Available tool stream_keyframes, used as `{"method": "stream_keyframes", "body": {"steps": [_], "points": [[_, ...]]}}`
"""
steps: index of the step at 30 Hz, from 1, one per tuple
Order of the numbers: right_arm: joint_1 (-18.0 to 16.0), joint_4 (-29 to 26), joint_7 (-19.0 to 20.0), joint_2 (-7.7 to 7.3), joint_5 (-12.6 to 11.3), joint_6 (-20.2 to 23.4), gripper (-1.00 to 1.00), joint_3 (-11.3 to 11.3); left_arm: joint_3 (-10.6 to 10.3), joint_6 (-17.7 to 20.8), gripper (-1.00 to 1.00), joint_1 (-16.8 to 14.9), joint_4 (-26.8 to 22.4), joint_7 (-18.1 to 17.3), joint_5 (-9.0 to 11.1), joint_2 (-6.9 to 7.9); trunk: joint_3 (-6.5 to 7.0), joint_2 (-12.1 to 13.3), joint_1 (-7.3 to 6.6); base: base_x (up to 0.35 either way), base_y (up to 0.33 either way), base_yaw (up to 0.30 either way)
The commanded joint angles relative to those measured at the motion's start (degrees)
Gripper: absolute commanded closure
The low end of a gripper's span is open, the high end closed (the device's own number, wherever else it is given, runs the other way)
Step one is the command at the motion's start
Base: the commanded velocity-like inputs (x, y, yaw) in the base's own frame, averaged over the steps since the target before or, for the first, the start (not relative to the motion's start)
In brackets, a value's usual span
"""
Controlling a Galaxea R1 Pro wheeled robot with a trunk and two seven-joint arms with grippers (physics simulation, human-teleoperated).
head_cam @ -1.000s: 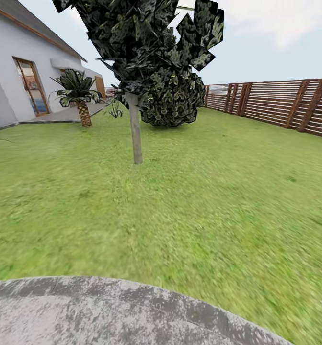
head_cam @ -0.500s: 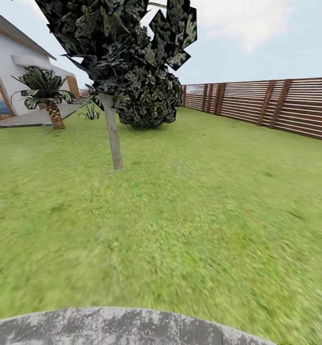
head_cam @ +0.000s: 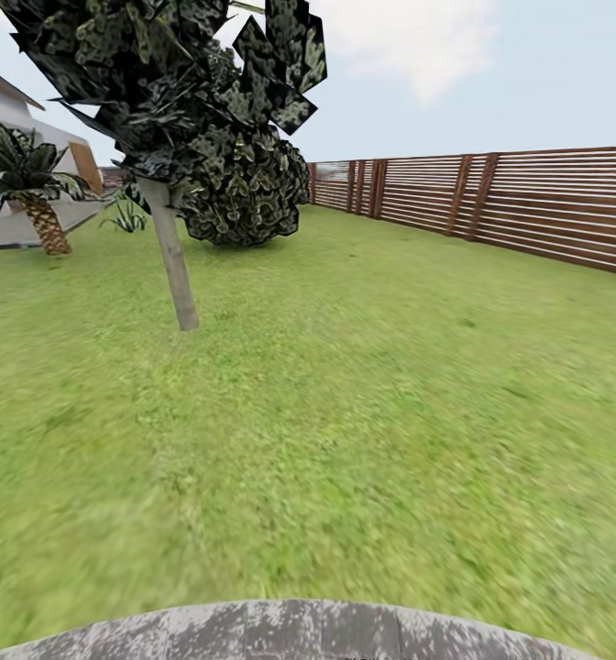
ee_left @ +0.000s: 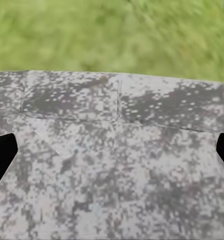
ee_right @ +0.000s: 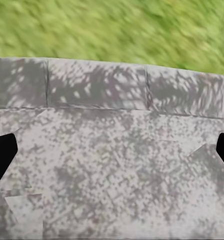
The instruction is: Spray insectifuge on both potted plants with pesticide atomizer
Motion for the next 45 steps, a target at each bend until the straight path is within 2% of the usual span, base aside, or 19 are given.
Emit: {"method": "stream_keyframes", "body": {"steps": [1,9,28,45], "points": [[-0.1,0.1,-0.2,0.02,0.4,-0.2,-1.00,-0.1,0.0,-0.2,-1.00,0.0,0.0,0.1,0.0,0.00,-0.05,0.0,-0.01,0.000,0.000,-0.268],[0.0,0.1,-0.2,0.10,0.4,-0.1,-1.00,-0.2,0.0,-0.2,-1.00,0.0,0.0,0.1,0.0,0.00,-0.14,0.0,-0.01,0.000,0.000,-0.265],[0.0,0.1,-0.4,0.11,0.3,-0.1,-1.00,-0.2,0.0,-0.2,-1.00,0.0,0.0,-0.1,0.2,-0.08,-1.48,0.0,-0.01,0.000,0.003,-0.199],[0.0,0.1,-0.4,0.11,0.3,-0.1,-1.00,-0.2,0.3,-0.4,-1.00,0.0,0.0,-0.2,0.5,-0.08,-2.72,0.0,-0.01,0.024,0.274,-0.193]]}}
